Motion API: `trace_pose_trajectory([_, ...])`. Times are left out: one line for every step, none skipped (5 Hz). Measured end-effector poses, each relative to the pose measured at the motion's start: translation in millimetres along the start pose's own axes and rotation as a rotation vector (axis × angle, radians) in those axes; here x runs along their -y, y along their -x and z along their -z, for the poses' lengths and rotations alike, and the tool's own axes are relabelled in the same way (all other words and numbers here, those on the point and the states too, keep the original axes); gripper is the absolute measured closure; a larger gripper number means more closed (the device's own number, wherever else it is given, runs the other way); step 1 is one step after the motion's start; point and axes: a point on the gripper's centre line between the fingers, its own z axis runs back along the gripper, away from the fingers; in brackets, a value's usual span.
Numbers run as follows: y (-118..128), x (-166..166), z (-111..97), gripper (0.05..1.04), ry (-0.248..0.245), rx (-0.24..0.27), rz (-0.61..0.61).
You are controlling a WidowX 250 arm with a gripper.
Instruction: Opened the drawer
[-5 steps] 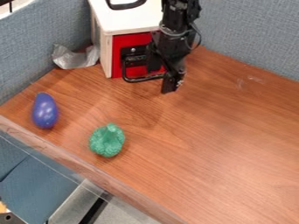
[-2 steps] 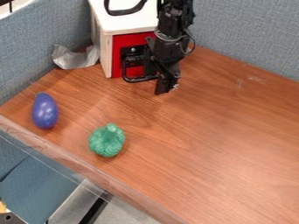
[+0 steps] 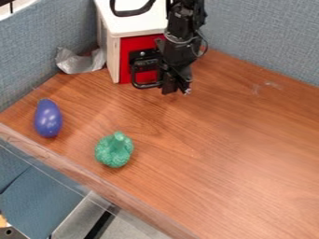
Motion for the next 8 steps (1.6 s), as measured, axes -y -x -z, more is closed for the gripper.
trace_pose_trajectory([1,9,0,0.930,0.022,-0.007,0.002])
trace_pose_trajectory([2,25,-3,0.930,0.058,0.000,0.005])
trace_pose_trajectory([5,41,-6,0.930,0.079,-0.001,0.025])
trace_pose_trajectory([7,45,-9,0.930,0.085,0.007,0.026])
trace_pose_trajectory([10,54,-14,0.930,0.097,0.012,0.036])
trace_pose_trajectory([12,67,-16,0.934,0.110,0.019,0.052])
trace_pose_trajectory([14,80,-19,0.947,0.124,0.012,0.076])
trace_pose_trajectory([16,86,-19,0.947,0.128,0.019,0.082])
